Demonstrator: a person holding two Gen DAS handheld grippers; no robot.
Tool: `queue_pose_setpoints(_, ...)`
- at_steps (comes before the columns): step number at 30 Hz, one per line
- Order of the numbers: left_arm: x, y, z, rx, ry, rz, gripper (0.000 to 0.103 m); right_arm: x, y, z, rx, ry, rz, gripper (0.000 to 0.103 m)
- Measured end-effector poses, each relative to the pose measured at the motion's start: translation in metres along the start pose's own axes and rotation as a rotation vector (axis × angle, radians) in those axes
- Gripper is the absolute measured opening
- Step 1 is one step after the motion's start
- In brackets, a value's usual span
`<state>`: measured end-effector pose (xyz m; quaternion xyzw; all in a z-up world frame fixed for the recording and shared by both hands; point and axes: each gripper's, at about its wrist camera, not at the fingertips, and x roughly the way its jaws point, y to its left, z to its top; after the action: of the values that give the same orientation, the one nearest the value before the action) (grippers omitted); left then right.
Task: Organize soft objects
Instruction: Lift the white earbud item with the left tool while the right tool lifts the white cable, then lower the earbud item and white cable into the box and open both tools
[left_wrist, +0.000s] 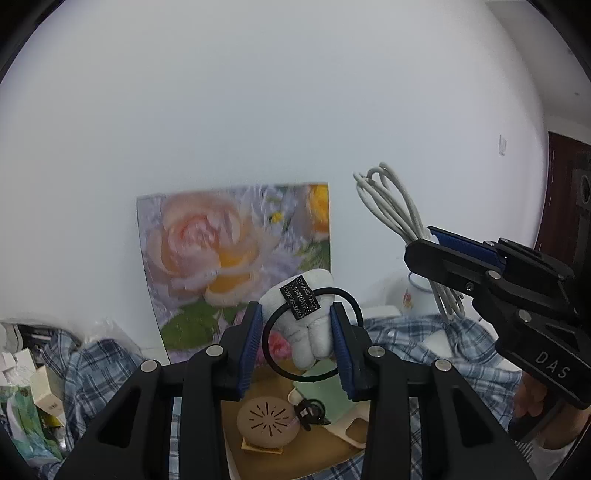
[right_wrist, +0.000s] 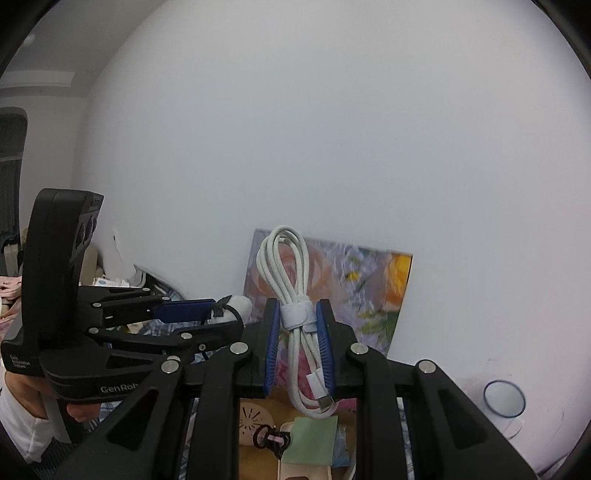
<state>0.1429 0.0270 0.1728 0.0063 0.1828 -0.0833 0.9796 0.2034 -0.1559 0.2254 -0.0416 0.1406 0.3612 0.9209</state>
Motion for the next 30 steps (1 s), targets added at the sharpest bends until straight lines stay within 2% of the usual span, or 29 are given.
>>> queue_pose_setpoints(7, 0.034, 0.009, -0.017, -0.008, 0.083, 0.001, 0.039, 0.023, -0.009, -0.016, 0.023, 0.064, 0.001, 0.019)
queue_pose_setpoints(20, 0.066, 0.012, -0.036, -0.015, 0.177, 0.008, 0.039, 0.061, -0.015, -0.048, 0.052, 0.181, 0.026, 0.019)
queue_pose_setpoints(30, 0.093, 0.008, -0.054, -0.003, 0.259, 0.006, 0.039, 0.091, -0.028, -0.084, 0.151, 0.281, 0.080, 0.019)
